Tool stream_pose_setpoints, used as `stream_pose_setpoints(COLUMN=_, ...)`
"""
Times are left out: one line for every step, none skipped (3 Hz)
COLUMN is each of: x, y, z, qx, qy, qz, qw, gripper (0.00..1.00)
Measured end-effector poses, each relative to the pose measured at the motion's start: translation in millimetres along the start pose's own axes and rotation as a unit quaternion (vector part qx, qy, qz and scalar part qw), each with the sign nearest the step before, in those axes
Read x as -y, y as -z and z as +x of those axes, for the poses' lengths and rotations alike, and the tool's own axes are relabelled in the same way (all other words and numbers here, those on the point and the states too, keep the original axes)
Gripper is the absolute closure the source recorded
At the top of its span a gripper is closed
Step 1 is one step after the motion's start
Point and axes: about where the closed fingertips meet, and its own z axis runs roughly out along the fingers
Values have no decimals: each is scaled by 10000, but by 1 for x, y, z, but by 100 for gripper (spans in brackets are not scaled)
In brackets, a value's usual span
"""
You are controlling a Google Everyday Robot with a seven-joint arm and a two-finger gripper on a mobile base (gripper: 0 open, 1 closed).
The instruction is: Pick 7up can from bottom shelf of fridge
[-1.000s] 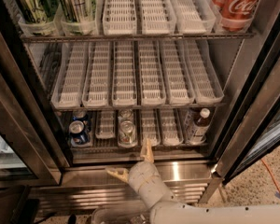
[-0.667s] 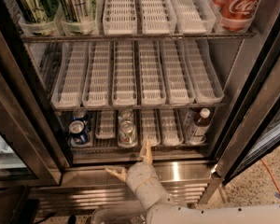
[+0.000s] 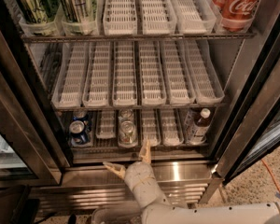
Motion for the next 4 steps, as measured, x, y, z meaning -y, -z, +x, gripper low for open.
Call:
stream_pose_setpoints(x=0, y=-11, z=4, qx=53, qy=-27, qz=137, qw=9999, gripper=0)
stream_pose_setpoints(x=3, y=-18, z=10, qx=38, qy=-19, qz=293, qw=9996, gripper=4)
stream_pose_setpoints(x=6, y=-23, z=15, qx=24, qy=4, qz=413, qw=9991, gripper=10)
stream_pose_setpoints(x=9, y=-24, z=18, qx=-26, qy=7, qz=534, qw=9986, gripper=19)
